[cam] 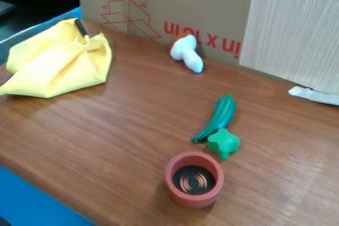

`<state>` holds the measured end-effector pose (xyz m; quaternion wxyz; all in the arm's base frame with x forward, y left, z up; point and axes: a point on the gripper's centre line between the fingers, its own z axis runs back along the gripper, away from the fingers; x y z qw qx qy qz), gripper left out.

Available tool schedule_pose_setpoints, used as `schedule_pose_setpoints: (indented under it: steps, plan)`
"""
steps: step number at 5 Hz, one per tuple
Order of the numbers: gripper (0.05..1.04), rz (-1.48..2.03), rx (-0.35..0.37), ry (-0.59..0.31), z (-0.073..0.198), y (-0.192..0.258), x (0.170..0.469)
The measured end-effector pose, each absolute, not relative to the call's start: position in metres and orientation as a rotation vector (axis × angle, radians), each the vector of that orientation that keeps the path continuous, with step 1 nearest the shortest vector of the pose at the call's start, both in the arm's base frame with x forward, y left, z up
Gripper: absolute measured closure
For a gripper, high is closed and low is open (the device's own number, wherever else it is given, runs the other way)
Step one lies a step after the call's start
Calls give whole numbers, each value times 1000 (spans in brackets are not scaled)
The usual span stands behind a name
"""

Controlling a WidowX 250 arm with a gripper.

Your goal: Move the cloth from the top left of the table to the bottom left

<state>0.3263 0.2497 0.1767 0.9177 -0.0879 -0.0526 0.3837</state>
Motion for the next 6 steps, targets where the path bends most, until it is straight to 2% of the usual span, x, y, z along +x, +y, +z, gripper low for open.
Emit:
schedule_pose_setpoints:
  steps: [1,2,4,6]
  plan:
    - [83,798,-194,-71,162,250,327]
    - [83,816,-169,-71,149,255,329]
    - [83,775,-85,-82,103,258,331]
    - [83,711,-7,-86,73,266,327]
